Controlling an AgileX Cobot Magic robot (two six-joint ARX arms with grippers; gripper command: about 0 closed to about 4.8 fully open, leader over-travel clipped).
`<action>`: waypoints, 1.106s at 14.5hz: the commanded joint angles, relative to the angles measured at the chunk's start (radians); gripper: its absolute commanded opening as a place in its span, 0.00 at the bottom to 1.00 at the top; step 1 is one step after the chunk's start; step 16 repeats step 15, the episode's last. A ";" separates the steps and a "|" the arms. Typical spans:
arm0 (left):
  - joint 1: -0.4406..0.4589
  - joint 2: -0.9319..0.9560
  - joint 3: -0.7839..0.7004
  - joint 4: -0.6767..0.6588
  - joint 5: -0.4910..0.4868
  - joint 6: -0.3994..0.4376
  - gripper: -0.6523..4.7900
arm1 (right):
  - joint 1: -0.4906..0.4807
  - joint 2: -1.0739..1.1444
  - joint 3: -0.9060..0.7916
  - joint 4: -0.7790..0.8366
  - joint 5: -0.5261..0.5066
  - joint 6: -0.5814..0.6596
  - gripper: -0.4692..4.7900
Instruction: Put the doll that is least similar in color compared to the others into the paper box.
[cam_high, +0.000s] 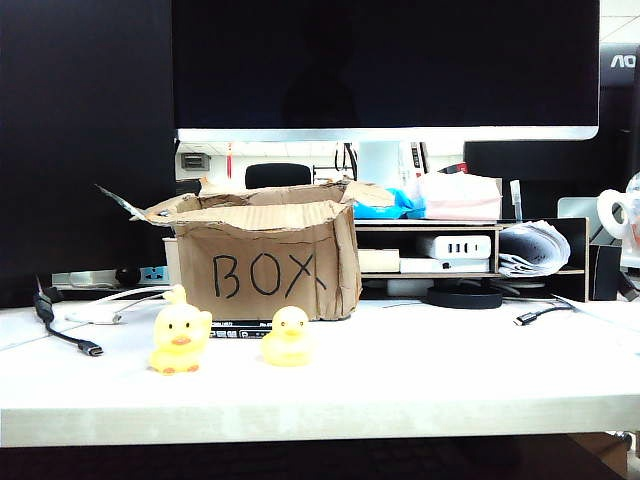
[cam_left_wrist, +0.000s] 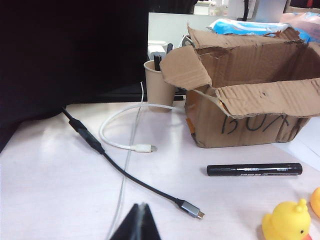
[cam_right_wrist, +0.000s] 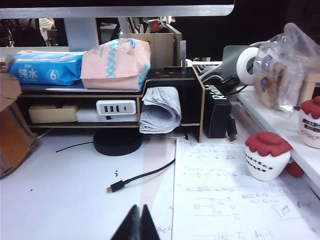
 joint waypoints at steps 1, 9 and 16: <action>0.002 0.000 0.001 0.005 0.003 0.001 0.11 | 0.000 0.000 -0.003 0.032 -0.002 0.003 0.09; 0.002 0.000 0.001 0.004 0.003 0.001 0.11 | 0.000 0.000 -0.003 0.032 -0.001 0.002 0.09; 0.002 0.000 0.001 0.005 0.003 0.001 0.11 | 0.000 0.000 -0.003 0.032 -0.001 0.002 0.09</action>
